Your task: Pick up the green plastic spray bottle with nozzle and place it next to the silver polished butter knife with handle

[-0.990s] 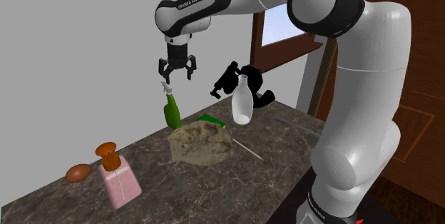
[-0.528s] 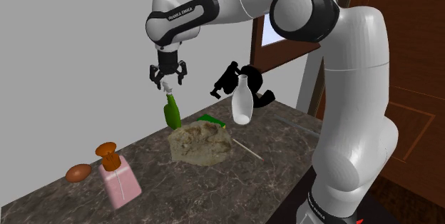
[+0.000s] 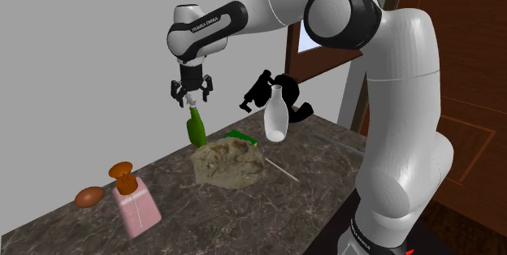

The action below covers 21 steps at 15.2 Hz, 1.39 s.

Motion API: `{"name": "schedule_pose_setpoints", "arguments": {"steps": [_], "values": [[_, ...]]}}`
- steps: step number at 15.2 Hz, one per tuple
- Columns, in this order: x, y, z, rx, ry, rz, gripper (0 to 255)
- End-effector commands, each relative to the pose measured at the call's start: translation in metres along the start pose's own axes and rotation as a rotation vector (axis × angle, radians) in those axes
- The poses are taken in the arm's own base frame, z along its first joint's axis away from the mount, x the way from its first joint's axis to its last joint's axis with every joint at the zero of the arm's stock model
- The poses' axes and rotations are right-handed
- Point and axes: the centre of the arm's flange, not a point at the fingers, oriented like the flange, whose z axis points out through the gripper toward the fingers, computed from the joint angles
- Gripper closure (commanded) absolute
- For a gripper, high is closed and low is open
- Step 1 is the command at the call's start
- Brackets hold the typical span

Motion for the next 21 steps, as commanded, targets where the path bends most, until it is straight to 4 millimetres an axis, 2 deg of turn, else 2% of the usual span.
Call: {"name": "schedule_pose_setpoints", "arguments": {"steps": [1,3,4,13,21], "values": [[0.000,0.000,0.000,0.000,0.000,0.000,0],[0.000,0.000,0.000,0.000,0.000,0.000,0],[0.000,0.000,0.000,0.000,0.000,0.000,255],[0.000,0.000,0.000,0.000,0.000,0.000,255],[0.003,-0.002,-0.042,0.000,0.000,0.000,255]]}}
